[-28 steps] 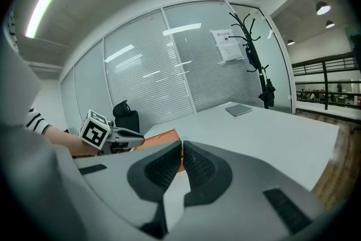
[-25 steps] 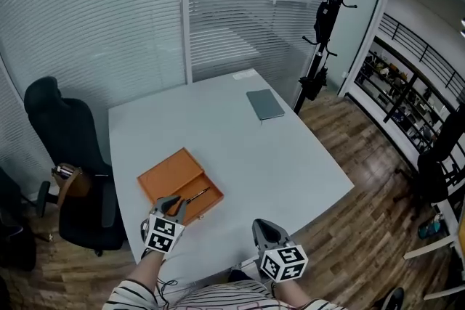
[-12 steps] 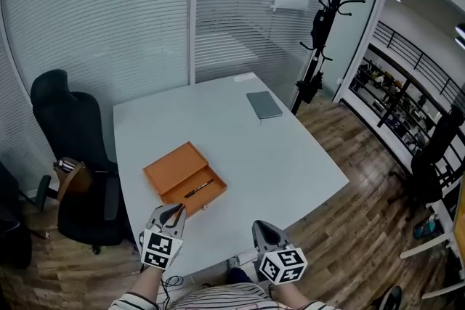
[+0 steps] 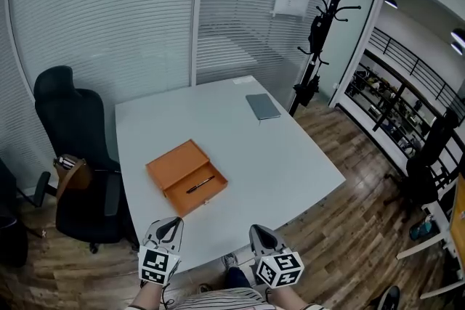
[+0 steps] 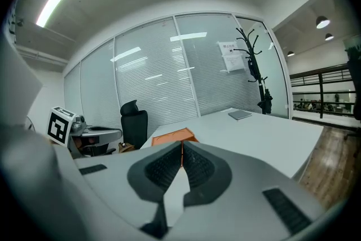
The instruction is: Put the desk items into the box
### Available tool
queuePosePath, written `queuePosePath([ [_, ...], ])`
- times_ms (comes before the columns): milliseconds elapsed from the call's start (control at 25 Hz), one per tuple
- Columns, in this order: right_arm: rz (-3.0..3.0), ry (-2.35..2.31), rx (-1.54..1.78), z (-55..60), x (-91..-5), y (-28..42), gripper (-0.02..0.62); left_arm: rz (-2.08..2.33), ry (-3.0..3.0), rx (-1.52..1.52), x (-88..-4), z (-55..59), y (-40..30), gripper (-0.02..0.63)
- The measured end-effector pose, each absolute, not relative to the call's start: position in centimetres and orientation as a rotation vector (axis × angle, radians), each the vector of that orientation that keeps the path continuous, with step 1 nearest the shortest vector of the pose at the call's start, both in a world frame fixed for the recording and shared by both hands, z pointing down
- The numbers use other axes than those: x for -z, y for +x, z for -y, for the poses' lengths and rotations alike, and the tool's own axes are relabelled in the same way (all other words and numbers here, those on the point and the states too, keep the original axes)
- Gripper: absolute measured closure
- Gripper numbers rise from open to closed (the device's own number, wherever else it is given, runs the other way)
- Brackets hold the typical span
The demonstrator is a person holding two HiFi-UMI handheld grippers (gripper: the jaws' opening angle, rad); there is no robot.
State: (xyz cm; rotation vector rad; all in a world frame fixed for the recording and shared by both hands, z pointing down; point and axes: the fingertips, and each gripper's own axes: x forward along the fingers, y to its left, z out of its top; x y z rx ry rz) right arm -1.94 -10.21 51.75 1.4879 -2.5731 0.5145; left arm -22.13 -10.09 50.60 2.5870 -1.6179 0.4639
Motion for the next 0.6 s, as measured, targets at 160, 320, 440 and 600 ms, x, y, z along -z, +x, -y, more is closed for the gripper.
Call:
queuePosePath([
  [160,2.590,1.464,-0.506,8.9,-52.0,-2.8,0.571,1.616,2.576,-0.444,-51.0,8.2,-22.3,0.581],
  [320,2.597,1.441,-0.495,8.1,-52.0,-3.7,0.571,1.598,2.570,-0.429,-51.5,6.4,-22.3,0.581],
  [440,2.591,1.432,-0.490,7.8,-52.1,-4.2,0.571,1.579,2.568,-0.429,-52.0,5.6,-22.2,0.581],
  [600,2.596,1.416,-0.484,7.2,-52.2,-5.0,0.571,1.573,2.552,-0.431,-52.5,5.0,-22.4,0.581],
])
